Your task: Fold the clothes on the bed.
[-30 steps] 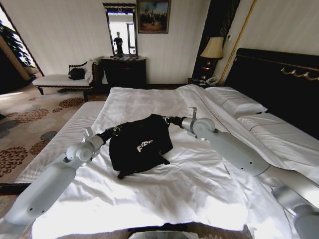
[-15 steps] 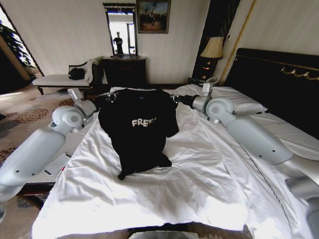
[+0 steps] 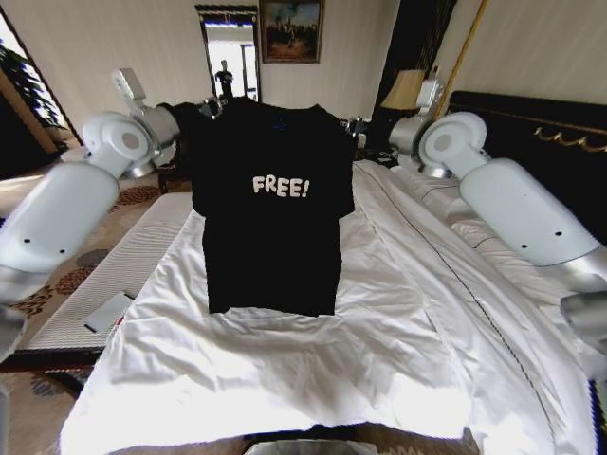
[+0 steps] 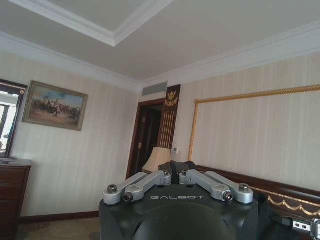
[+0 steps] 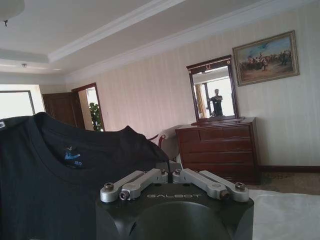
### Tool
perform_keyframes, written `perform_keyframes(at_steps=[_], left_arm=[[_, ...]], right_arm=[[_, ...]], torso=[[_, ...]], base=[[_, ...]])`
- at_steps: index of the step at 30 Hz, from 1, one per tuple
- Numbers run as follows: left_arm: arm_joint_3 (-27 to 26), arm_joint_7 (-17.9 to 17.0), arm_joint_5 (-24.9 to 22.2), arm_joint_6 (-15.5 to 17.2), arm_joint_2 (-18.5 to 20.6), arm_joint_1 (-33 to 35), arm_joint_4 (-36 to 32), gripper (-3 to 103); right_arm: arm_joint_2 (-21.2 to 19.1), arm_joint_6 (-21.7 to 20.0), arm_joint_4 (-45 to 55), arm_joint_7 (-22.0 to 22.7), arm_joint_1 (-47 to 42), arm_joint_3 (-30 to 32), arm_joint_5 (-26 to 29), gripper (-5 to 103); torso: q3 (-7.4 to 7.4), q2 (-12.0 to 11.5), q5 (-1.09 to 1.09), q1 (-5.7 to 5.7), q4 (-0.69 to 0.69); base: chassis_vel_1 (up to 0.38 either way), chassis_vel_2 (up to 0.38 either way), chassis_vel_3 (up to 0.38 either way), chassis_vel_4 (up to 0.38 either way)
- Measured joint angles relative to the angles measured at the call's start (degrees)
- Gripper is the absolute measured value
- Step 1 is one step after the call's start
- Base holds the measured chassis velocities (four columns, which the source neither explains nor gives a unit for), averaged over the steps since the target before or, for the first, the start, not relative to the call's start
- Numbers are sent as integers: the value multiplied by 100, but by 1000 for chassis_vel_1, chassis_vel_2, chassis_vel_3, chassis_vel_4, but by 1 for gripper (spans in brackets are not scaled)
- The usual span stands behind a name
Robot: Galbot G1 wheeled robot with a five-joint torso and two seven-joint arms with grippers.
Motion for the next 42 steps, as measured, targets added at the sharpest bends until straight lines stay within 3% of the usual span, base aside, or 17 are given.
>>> perform_keyframes(at_steps=[9, 16, 21, 27, 31, 32, 36, 37, 38, 41, 42], left_arm=[[133, -7, -45, -13, -211, -337, 282, 2], [17, -8, -64, -47, -38, -176, 54, 2], [-780, -5, -165, -41, 456, 697, -886, 2], [-1265, -8, -370, -31, 795, 1109, -1450, 2], [-2466, -3, -834, 48, 1255, 2041, -2700, 2], [-2466, -3, -834, 48, 1255, 2041, -2700, 2], [-3176, -1, -1325, -28, 2071, 2748, -3593, 2], [-3612, -4, -1538, -68, 2392, 3116, -3838, 2], [-3612, -4, -1538, -68, 2392, 3116, -3838, 2], [-4867, -1, -1943, -102, 2884, 4126, -4431, 2], [-5435, -1, -2198, -101, 3073, 4589, -4735, 2]], right_arm=[[222, -4, -516, -190, 610, -345, 16, 0], [344, -4, -637, -193, 750, -403, 57, 0], [-17, -70, 91, -29, 572, -175, 295, 0], [-304, -169, 732, 258, 473, 31, 640, 0], [-602, -583, 1982, 1337, 425, 478, 1429, 0], [-602, -583, 1982, 1337, 425, 478, 1429, 0], [-1065, -659, 2791, 1886, 535, 785, 2016, 0], [-1278, -678, 3087, 2007, 518, 951, 2247, 0], [-1278, -678, 3087, 2007, 518, 951, 2247, 0], [-1829, -704, 3740, 2198, 365, 1411, 2803, 0], [-2178, -715, 4147, 2298, 154, 1847, 3151, 0]], torso=[[-1, 0, -3, -3, 1], [0, -1, -2, -1, -1], [0, 0, -4, -2, 0], [-1, 0, -1, -2, -1], [-1, 1, -2, -2, 1], [-1, 1, -2, -2, 1], [-3, 2, -4, -4, 4], [-2, 2, -3, -4, -1], [-2, 2, -3, -4, -1], [-3, 2, -1, -4, 4], [-3, 2, -1, -4, 4]], base=[[0, 0, 0, 0], [0, 0, 0, 0], [0, 0, 0, 0], [0, 0, 0, 0], [0, 0, 0, 0], [0, 0, 0, 0], [0, 0, 0, 0], [0, 0, 0, 0], [0, 0, 0, 0], [0, 0, 0, 0], [0, 0, 0, 0]])
